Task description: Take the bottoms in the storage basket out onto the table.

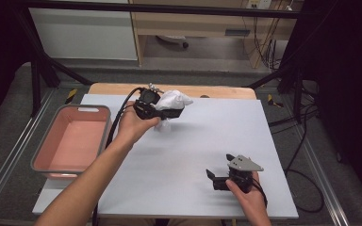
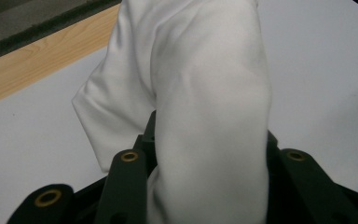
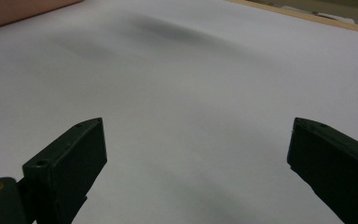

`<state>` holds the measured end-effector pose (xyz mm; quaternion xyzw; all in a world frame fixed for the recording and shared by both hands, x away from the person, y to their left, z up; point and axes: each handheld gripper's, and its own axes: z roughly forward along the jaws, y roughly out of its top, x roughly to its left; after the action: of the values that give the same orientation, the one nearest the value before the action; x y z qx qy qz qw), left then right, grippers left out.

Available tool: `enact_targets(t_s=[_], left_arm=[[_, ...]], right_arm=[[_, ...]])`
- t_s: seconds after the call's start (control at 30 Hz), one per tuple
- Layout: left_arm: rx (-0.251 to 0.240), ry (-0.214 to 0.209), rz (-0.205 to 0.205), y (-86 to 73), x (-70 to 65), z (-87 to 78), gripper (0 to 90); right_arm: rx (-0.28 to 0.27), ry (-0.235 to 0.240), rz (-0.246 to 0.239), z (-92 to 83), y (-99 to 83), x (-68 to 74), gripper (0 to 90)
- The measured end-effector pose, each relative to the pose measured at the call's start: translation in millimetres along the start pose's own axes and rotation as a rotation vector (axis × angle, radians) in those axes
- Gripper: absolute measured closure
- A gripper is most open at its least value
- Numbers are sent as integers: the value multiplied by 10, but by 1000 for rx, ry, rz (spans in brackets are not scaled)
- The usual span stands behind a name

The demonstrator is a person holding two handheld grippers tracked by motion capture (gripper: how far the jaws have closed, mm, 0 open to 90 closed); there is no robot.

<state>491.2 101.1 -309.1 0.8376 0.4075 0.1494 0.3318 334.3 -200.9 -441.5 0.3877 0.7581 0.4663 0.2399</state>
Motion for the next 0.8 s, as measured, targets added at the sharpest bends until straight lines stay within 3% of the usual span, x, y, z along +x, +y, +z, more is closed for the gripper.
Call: enact_targets(t_s=[0.8], left_arm=[[32, 5, 44, -230, -192, 312, 602]], right_arm=[[-7, 8, -6, -3, 9, 21, 45]])
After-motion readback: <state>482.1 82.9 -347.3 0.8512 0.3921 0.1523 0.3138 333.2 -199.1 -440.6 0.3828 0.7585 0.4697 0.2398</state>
